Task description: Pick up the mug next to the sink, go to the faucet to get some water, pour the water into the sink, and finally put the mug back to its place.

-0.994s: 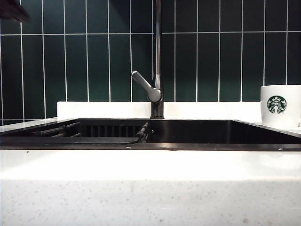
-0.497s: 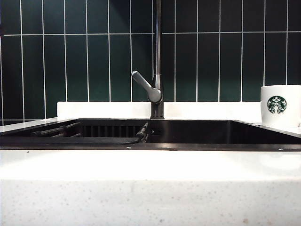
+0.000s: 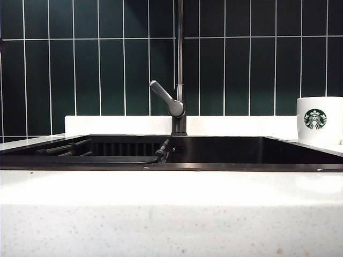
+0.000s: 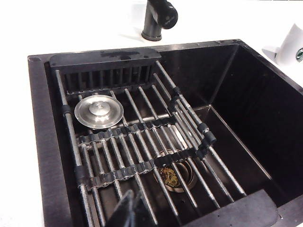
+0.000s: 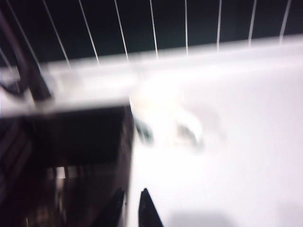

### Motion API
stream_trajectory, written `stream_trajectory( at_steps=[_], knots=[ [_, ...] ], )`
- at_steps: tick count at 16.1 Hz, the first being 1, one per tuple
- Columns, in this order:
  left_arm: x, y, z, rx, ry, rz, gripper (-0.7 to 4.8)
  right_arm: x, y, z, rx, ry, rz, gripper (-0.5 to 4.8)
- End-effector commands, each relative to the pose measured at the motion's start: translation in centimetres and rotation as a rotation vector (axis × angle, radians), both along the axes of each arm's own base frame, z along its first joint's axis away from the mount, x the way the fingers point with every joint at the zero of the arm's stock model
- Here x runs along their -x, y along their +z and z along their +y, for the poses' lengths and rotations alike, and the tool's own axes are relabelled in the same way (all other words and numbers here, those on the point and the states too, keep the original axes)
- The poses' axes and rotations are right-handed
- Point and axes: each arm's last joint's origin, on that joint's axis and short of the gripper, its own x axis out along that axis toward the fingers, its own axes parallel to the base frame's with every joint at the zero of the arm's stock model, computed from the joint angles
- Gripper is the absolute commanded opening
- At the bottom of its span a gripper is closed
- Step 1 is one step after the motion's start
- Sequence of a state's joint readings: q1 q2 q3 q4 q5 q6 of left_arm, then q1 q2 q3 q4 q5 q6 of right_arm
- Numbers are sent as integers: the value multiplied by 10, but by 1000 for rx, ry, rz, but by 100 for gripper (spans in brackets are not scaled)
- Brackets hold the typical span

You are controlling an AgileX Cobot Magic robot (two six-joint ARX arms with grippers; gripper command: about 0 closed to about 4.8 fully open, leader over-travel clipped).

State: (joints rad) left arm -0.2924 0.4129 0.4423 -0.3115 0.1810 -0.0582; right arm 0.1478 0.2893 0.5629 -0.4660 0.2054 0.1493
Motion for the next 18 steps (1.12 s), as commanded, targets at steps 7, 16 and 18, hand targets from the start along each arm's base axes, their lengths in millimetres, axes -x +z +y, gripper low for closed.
stream_trajectory(
  at_steps=[7, 16, 18],
  knots=[
    [-7, -27, -2, 13, -3, -47, -6, 34, -27, -6, 8, -28, -130, -1],
    [-10, -49, -2, 8, 29, -78, -6, 6, -68, -2, 38, -37, -139, -1],
    [-11, -49, -2, -49, 12, -126, -6, -4, -88, 0, 110, 9, -137, -1]
  ],
)
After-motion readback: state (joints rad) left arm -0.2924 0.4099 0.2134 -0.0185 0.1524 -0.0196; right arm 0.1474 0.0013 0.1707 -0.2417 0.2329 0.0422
